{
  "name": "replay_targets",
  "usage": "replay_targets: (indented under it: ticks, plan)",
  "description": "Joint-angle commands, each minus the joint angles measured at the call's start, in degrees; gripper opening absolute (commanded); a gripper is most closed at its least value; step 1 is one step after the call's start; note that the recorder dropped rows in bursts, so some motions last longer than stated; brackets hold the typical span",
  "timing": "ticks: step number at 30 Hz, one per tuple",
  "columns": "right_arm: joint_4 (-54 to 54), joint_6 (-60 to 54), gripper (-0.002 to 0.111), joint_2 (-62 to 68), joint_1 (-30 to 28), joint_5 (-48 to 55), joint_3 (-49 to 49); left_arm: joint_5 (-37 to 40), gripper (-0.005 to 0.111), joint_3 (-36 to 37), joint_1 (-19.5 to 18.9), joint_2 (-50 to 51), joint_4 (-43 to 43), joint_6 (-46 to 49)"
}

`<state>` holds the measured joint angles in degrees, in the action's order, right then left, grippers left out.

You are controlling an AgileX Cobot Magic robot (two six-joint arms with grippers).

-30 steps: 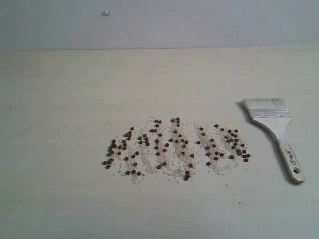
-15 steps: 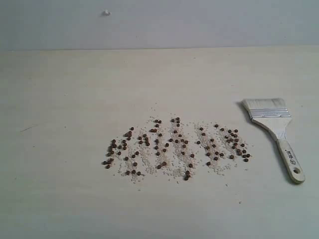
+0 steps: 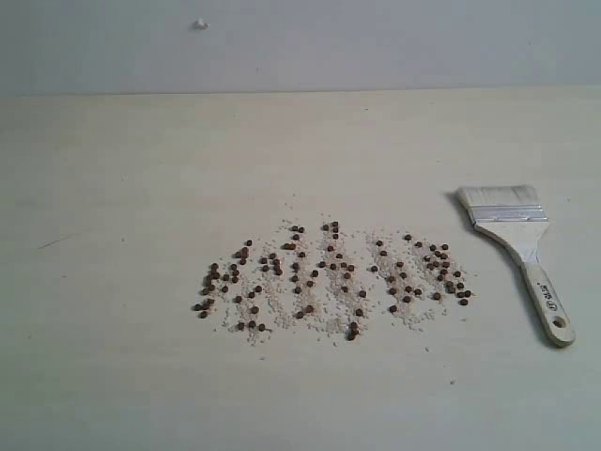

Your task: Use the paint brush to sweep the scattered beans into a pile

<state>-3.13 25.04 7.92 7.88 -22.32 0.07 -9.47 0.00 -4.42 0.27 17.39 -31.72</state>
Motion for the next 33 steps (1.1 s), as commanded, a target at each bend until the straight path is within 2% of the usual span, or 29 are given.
replay_targets:
  ticks: [1,4,7,9,13,20,23,27,30,31,32,33]
  plan:
    - [-0.12,4.86,0.000,0.22,-0.34,-2.79,-0.07,0.11,0.000,0.00,-0.13,-0.19,-0.25,0.05]
    - [-1.34,5.07,0.000,0.22,-0.34,2.60,-0.07,0.11,0.000,0.00,-0.13,-0.19,-0.25,0.05]
    - [0.17,4.17,0.000,0.22,-0.34,1.45,-0.07,0.11,0.000,0.00,-0.13,-0.19,-0.25,0.05]
    - [6.90,1.49,0.000,0.91,-0.34,0.86,-0.07,0.11,0.000,0.00,-0.13,-0.19,-0.25,0.05]
    - [28.76,-18.29,0.000,6.79,-0.34,5.59,-6.36,0.11,0.000,0.00,-0.13,-0.19,-0.25,0.05]
    - [31.63,-36.40,0.000,26.35,-0.34,21.62,-25.06,0.11,0.000,0.00,-0.13,-0.19,-0.25,0.05]
    - [30.50,-40.13,0.000,36.57,-0.34,31.59,-34.06,0.11,0.000,0.00,-0.13,-0.19,-0.25,0.05]
    - [24.38,-38.17,0.000,48.39,-0.34,44.55,-44.06,0.11,0.000,0.00,-0.13,-0.19,-0.25,0.05]
    - [13.50,-30.92,0.000,54.79,-0.34,52.87,-50.91,0.11,0.000,0.00,-0.13,-0.19,-0.25,0.05]
    - [5.16,-25.04,0.000,58.30,-0.34,58.90,-54.68,0.11,0.000,0.00,-0.13,-0.19,-0.25,0.05]
    - [2.27,-23.00,0.000,59.57,-0.34,61.43,-56.03,0.11,0.000,0.00,-0.13,-0.19,-0.25,0.05]
    - [-3.19,-20.04,0.000,62.46,-0.34,68.18,-58.90,0.11,0.000,0.00,-0.13,-0.19,-0.25,0.05]
